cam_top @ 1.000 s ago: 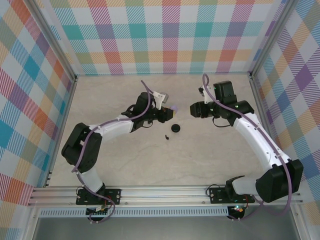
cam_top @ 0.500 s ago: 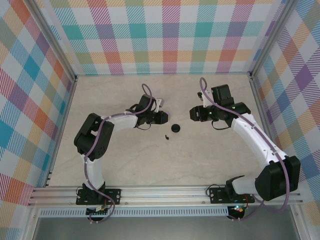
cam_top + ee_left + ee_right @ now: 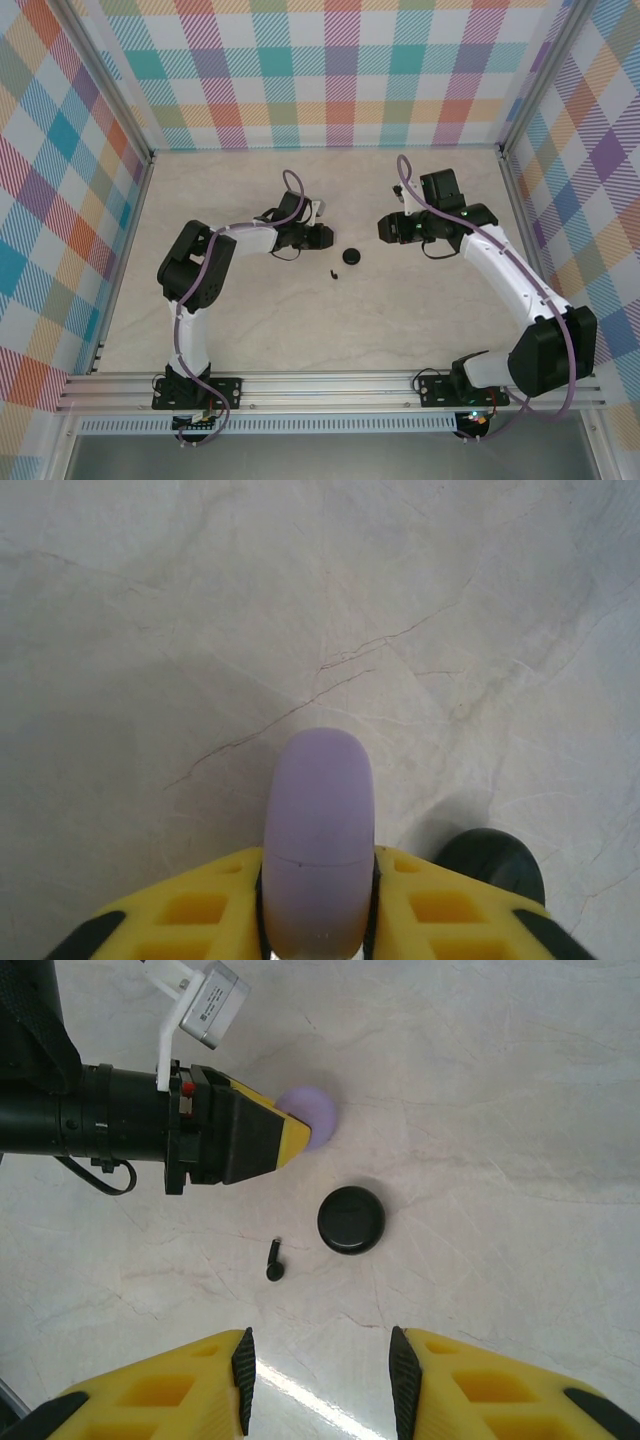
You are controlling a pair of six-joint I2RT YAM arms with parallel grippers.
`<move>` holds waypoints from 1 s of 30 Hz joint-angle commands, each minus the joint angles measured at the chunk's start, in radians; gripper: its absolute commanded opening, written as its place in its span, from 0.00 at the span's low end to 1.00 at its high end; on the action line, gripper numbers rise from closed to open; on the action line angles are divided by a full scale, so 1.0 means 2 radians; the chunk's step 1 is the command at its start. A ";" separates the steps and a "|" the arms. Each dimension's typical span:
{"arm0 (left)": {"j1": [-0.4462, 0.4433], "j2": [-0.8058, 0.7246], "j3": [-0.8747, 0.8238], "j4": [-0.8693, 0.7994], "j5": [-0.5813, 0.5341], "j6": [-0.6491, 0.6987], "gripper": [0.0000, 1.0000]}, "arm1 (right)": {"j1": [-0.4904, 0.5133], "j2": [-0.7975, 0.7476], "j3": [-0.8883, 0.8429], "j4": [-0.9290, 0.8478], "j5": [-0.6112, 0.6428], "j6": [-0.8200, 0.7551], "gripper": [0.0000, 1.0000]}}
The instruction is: Insert the wireless bluetooth earbuds into the charging case
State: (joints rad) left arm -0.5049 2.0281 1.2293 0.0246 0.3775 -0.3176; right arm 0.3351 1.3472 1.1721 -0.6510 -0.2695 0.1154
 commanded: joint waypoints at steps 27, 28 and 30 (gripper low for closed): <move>-0.004 -0.154 -0.017 -0.100 -0.083 -0.054 0.46 | 0.000 0.116 -0.015 0.015 -0.046 0.019 0.45; -0.006 -0.165 -0.028 -0.096 -0.092 -0.068 0.46 | 0.000 0.125 -0.013 0.016 -0.048 0.022 0.45; -0.006 -0.177 -0.035 -0.107 -0.100 -0.100 0.48 | 0.000 0.144 -0.006 0.018 -0.055 0.024 0.46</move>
State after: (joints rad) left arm -0.5091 1.7416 1.1934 -0.1658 0.2142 -0.3981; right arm 0.3351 1.5890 1.1435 -0.6292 -0.3294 0.1417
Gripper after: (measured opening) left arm 0.474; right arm 0.454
